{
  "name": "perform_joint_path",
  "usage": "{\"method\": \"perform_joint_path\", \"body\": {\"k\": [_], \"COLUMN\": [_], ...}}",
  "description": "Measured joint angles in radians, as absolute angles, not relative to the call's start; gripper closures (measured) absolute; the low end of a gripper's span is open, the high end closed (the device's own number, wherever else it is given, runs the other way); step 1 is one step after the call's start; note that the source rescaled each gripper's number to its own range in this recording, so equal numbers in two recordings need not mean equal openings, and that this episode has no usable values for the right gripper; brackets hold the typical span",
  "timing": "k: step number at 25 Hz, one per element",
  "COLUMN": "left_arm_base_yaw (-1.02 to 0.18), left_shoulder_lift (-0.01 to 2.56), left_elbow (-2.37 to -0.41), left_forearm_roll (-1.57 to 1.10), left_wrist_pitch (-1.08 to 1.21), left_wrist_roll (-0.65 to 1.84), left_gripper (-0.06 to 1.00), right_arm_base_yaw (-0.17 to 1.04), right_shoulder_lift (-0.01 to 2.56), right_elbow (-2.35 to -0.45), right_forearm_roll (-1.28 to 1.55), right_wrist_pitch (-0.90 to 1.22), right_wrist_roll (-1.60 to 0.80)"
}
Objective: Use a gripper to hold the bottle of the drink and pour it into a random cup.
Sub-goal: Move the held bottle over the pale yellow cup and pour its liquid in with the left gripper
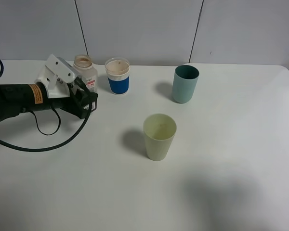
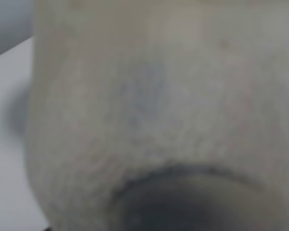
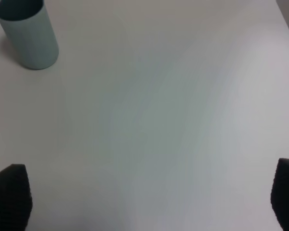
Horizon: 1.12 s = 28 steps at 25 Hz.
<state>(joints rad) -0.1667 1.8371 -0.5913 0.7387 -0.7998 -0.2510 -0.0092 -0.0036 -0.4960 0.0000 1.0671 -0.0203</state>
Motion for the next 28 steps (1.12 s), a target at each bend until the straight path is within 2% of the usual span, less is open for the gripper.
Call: {"method": "perform_joint_path", "body": {"k": [12,28], "left_arm_base_yaw": [-0.297,-0.510], "left_shoulder_lift": [1.734,1.594], "left_elbow": [-0.595,-0.595], "left_forearm_roll": [0.779,0.880], "left_wrist_pitch": [-0.704,-0.363], "left_wrist_roll": [-0.272,-0.272], "left_gripper": [0.94,0.94], "right_arm_base_yaw": [-0.009,-0.009], "right_shoulder_lift": [-0.004,-0.004], "right_elbow": [-0.496,-0.496], "right_forearm_roll": [0.000,0.000], "right_wrist_pitch": [1.067,1.067], "right_wrist_roll": [-0.020,-0.020]}}
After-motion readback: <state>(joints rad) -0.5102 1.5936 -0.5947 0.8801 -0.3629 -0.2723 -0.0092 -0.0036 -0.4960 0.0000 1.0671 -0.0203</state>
